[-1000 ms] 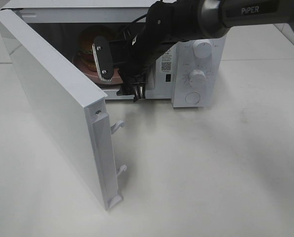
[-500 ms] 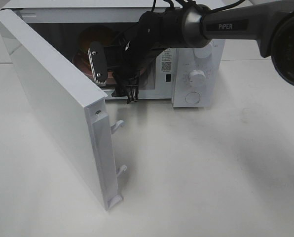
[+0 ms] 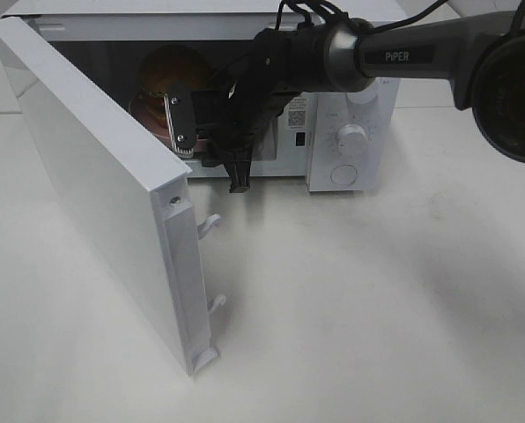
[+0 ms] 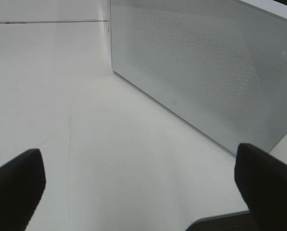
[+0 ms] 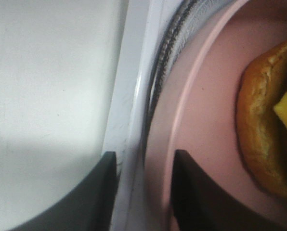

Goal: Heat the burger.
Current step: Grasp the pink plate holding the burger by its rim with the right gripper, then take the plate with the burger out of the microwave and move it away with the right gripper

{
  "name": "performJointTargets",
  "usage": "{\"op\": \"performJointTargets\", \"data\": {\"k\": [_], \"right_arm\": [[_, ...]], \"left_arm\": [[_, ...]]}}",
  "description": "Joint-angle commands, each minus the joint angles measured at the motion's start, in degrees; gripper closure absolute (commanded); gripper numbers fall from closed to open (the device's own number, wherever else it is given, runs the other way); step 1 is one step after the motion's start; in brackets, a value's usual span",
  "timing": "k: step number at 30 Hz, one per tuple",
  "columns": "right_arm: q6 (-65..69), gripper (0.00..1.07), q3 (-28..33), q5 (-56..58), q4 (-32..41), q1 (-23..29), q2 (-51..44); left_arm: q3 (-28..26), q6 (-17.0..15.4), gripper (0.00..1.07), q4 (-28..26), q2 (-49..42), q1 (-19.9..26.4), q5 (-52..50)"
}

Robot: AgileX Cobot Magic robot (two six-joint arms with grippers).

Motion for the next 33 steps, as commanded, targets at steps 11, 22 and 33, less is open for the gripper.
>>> {"op": "performJointTargets", "data": {"k": [11, 22, 33], "right_arm": [[-0.4, 1.07, -0.6, -0.2, 1.1, 0.5, -0.7], [-4.2, 1.07, 2.8, 3.7, 1.0, 0.6, -5.5], [-13.7, 1.07, 14.0, -2.5, 4.0, 0.7, -11.7]], "left_arm": [[0.2, -0.1, 0.06, 0.0, -1.0, 0.2, -0.6], [0.2, -0.1, 0.06, -0.1, -1.0, 0.2, -0.6], [0.2, -0.1, 0.06, 0.0, -1.0, 0.2, -0.6]]}}
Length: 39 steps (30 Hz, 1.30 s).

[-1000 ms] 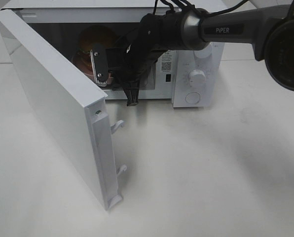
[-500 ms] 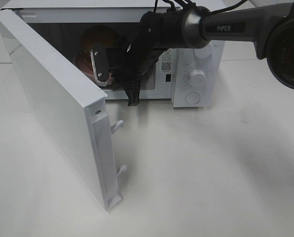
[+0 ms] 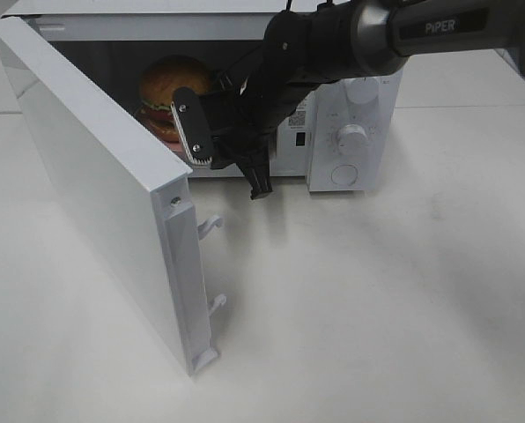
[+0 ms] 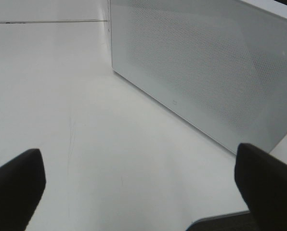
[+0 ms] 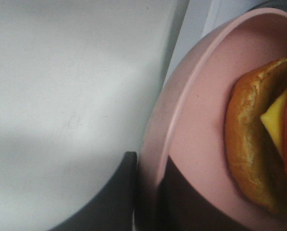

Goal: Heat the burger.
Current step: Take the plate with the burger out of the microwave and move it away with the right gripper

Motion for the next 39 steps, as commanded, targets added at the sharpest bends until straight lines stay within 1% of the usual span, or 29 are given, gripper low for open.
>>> {"op": "performJointTargets", "data": {"k": [1, 2, 4, 7, 9, 11, 14, 16, 23, 27, 39], "right_arm": [[-5.1, 1.07, 2.8, -2.8, 2.4, 0.1, -3.0], [-5.1, 1.07, 2.8, -2.8, 2.4, 0.1, -3.0], [-9.7, 1.07, 5.8, -3.8, 4.5, 0.1, -5.2], [-10.4, 1.07, 6.5, -4.0, 4.9, 0.1, -5.7], [-11.6, 1.07, 8.4, -4.4, 5.3, 0.1, -7.6], [-11.7, 1.07, 8.8, -4.5, 5.5, 0.1, -8.0], [-14.1, 1.07, 10.3, -4.5, 8.4, -0.2, -10.1], [-14.7, 1.07, 10.7, -4.3, 8.8, -0.2, -10.5], [-15.7, 1.07, 14.1, -3.3, 8.9, -0.2, -13.9], [-15.8, 1.07, 17.3, -3.3, 8.9, -0.3, -16.3], [-15.8, 1.07, 24.4, -3.7, 8.9, -0.3, -22.2]], "left_arm": [[0.2, -0.1, 0.06, -0.1, -1.0, 0.2, -0.6], [0.2, -0.1, 0.06, -0.1, -1.0, 0.2, -0.6], [0.2, -0.1, 0.06, -0.1, -1.0, 0.2, -0.6], [0.2, -0.1, 0.06, -0.1, -1.0, 0.2, -0.6], [0.2, -0.1, 0.06, -0.1, -1.0, 0.2, -0.6], [0.2, -0.1, 0.06, -0.1, -1.0, 0.2, -0.6], [0.2, -0.1, 0.06, -0.1, -1.0, 0.2, -0.6], [0.2, -0.1, 0.06, -0.1, -1.0, 0.2, -0.6], [0.2, -0.1, 0.06, -0.1, -1.0, 0.2, -0.6], [0.2, -0.1, 0.06, -0.1, -1.0, 0.2, -0.6], [0.2, -0.1, 0.06, -0.1, -1.0, 0.2, -0.6]]}}
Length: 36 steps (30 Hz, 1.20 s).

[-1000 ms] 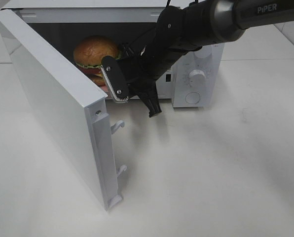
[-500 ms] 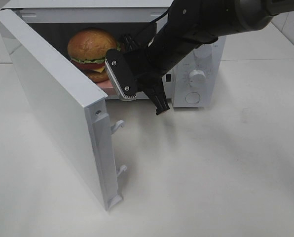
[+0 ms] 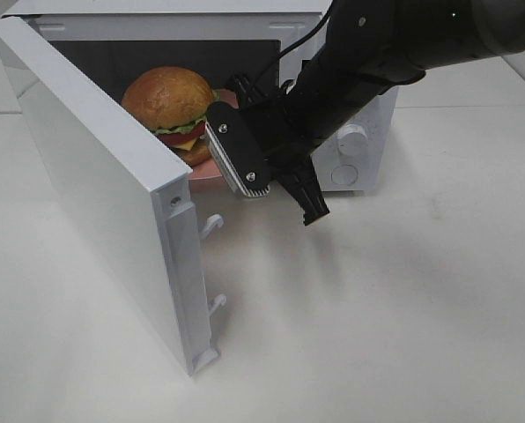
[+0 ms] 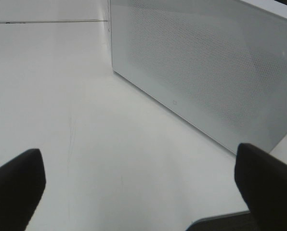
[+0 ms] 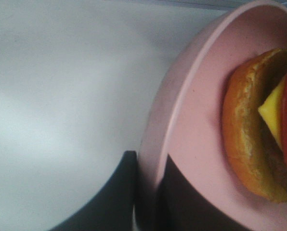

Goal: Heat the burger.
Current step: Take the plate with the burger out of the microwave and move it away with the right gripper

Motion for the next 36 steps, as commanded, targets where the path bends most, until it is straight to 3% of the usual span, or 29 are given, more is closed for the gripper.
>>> {"op": "performJointTargets", "data": {"k": [1, 13, 15, 21, 23, 26, 36], "right_arm": [[0.6, 1.07, 2.6, -3.4, 0.6, -0.4, -4.1], [0.7, 1.07, 12.9, -5.3, 0.6, -0.4, -12.3], [0.9, 1.07, 17.4, -6.5, 0.6, -0.4, -15.8], [0.9, 1.07, 21.5, -7.1, 0.6, -0.3, -19.5], [2.1, 1.07, 25.6, -7.1, 1.2, -0.3, -23.4], [2.3, 1.07, 26.5, -7.2, 1.2, -0.3, -24.2], [6.5, 1.07, 37.1, -7.3, 0.6, -0.3, -37.2]], "left_arm": [[0.2, -0.1, 0.06, -0.1, -1.0, 0.2, -0.6], [0.2, -0.1, 0.06, -0.1, -1.0, 0.2, -0.6], [0.2, -0.1, 0.06, -0.1, -1.0, 0.2, -0.6], [0.2, -0.1, 0.06, -0.1, -1.0, 0.2, -0.6], [0.2, -0.1, 0.06, -0.1, -1.0, 0.2, -0.6], [0.2, -0.1, 0.06, -0.1, -1.0, 0.2, -0.6], [0.2, -0.1, 0.06, -0.1, -1.0, 0.2, -0.6]]}}
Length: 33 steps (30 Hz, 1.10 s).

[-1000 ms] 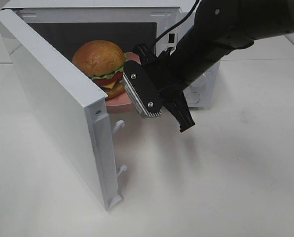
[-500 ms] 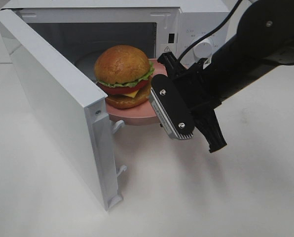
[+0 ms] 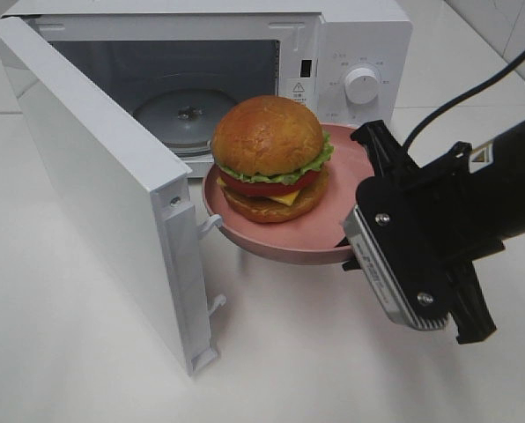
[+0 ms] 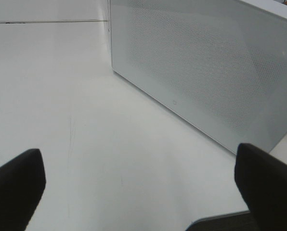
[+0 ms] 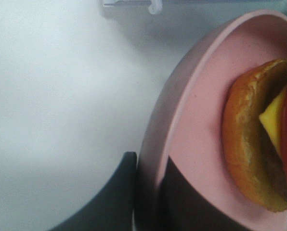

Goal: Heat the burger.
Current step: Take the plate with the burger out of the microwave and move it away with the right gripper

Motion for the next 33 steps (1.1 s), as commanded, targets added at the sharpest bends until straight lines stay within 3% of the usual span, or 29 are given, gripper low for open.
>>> {"op": "performJointTargets", "data": {"k": [1, 18, 25, 33], "right_arm": [[1.8, 1.07, 1.3, -2.8, 0.6, -0.2, -3.6], [14.6, 1.07, 9.3, 3.7, -9.6, -0.2, -22.1], [14.7, 1.07, 10.4, 7.2, -10.7, -0.2, -26.8], [24.9, 1.07, 10.7, 12.1, -18.3, -0.2, -32.9]], "left_arm": [[0.2, -0.1, 0.06, -0.1, -1.0, 0.2, -0.6], [0.2, -0.1, 0.06, -0.1, -1.0, 0.2, -0.6], [0.2, -0.1, 0.06, -0.1, -1.0, 0.2, -0.6], [0.2, -0.1, 0.06, -0.1, -1.0, 0.2, -0.6]]}}
